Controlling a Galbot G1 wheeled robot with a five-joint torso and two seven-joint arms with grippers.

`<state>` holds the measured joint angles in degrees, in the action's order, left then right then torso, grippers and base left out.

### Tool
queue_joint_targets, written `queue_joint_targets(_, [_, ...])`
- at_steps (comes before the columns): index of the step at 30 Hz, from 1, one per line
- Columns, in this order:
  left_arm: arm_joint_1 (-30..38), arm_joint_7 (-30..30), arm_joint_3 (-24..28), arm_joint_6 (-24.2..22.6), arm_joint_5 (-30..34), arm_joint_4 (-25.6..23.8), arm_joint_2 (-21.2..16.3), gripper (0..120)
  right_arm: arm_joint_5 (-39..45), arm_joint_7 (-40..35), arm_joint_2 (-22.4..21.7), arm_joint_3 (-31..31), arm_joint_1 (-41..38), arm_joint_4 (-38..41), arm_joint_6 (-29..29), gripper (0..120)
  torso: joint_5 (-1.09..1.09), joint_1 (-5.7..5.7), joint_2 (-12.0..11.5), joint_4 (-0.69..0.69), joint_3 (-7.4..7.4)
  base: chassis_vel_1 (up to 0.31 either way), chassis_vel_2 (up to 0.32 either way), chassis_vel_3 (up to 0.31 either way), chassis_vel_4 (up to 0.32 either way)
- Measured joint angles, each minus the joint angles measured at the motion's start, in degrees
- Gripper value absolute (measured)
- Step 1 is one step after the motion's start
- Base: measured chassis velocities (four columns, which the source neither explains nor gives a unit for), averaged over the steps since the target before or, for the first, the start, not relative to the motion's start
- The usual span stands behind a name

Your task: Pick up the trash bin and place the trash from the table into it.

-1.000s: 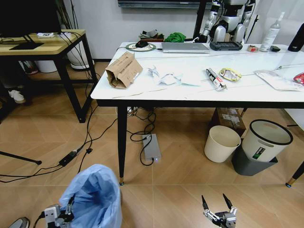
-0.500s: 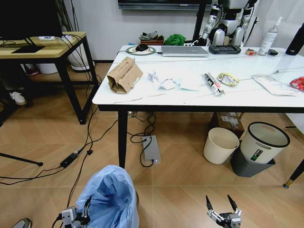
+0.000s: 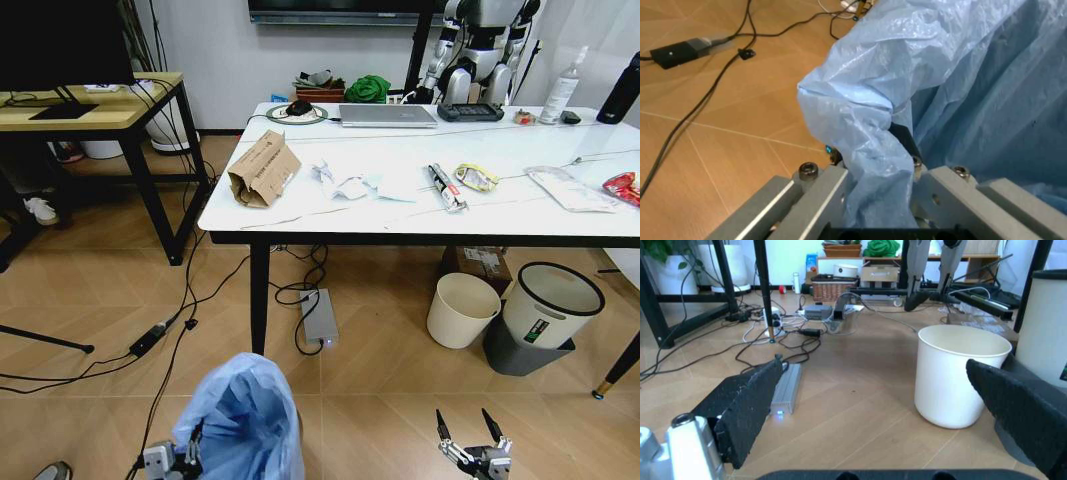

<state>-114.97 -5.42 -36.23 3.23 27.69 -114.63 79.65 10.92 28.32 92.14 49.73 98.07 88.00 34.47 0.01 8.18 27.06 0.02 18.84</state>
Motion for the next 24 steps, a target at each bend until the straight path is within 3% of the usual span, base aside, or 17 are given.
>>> queue_joint_targets(24, [1.0, 0.1, 0.6, 0.1, -2.1, 0.1, 0.1, 0, -0.2, 0.0, 0.0, -0.1, 0.1, -0.2, 0.2, 100, 0.00, 2.18, 5.8, 0.00, 3.57, 0.000, 0.000, 0.000, 0.000])
